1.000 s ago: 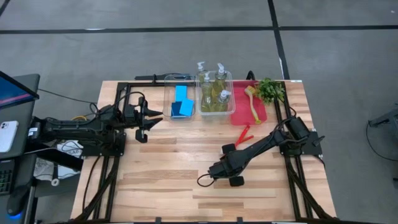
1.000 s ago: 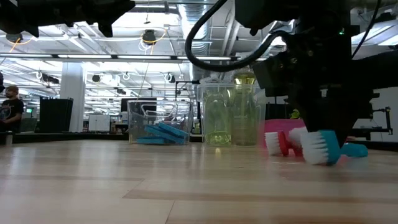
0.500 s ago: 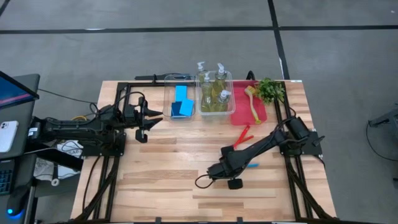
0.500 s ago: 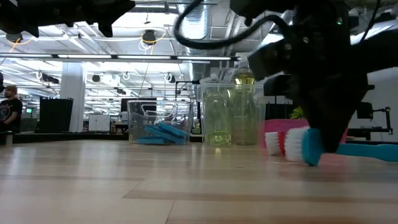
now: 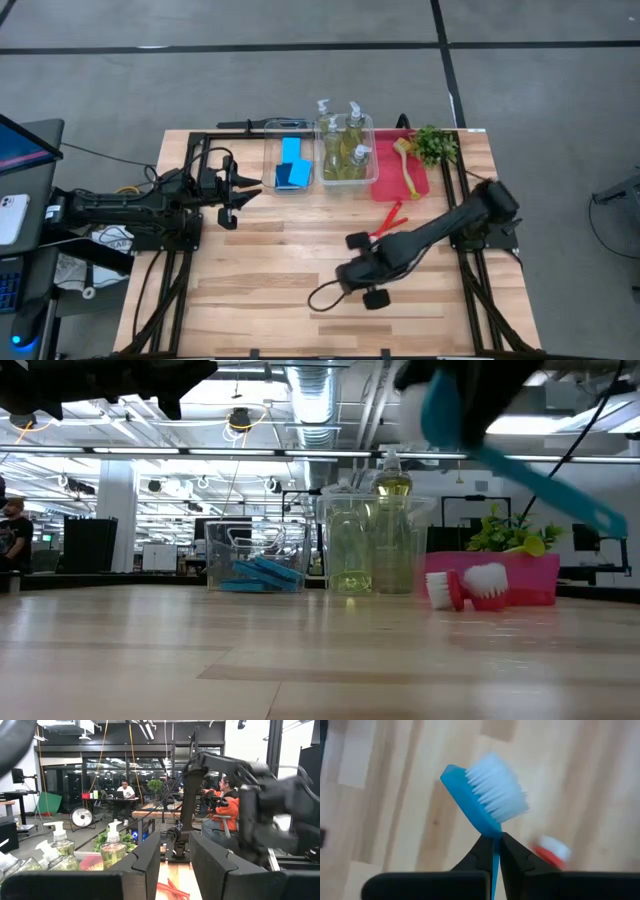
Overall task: Pick & Place Kitchen Sink Supplies
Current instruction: Put the blue dish brush into the red bin
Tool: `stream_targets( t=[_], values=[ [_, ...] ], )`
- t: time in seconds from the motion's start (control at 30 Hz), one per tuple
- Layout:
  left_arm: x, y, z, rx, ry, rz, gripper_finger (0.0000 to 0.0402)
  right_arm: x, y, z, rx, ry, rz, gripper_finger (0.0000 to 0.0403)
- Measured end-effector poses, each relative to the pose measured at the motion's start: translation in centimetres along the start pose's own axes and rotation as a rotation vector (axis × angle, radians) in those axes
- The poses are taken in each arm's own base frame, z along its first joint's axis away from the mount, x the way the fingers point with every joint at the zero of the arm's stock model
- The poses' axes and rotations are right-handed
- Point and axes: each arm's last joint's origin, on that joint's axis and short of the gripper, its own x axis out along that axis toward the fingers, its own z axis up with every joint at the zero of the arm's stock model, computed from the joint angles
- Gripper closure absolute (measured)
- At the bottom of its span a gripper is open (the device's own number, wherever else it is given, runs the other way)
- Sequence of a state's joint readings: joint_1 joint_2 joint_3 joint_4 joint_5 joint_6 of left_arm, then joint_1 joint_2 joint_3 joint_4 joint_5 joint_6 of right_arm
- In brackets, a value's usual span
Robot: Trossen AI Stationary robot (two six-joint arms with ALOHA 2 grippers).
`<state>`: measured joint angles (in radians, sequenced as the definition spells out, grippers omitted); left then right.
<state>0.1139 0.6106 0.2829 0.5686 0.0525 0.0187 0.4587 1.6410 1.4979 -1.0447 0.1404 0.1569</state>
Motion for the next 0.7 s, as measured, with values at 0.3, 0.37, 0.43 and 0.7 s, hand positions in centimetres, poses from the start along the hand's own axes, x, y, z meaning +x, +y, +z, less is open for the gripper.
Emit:
stream_targets(
  t=[0.3,0.37,0.43,0.7],
  values=[
    [0.0,0.0,0.0,0.000,-0.001,0.000,0.0297,-7.5,-3.6,-3.6,0.202,-0.118,-0.290,0.0394],
    [0.0,0.0,0.0,0.000,0.000,0.000,0.0297,-8.8,-4.5,-4.5,0.272,-0.132,-0.343,0.0393],
    [0.0,0.0,0.0,0.000,-0.001,0.000,0.0297,-9.7,-5.4,-5.4,0.346,-0.136,-0.400,0.0393],
    [0.0,0.0,0.0,0.000,-0.001,0.000,0.0297,-11.6,-8.8,-7.8,0.647,-0.144,-0.521,0.0388]
  ],
)
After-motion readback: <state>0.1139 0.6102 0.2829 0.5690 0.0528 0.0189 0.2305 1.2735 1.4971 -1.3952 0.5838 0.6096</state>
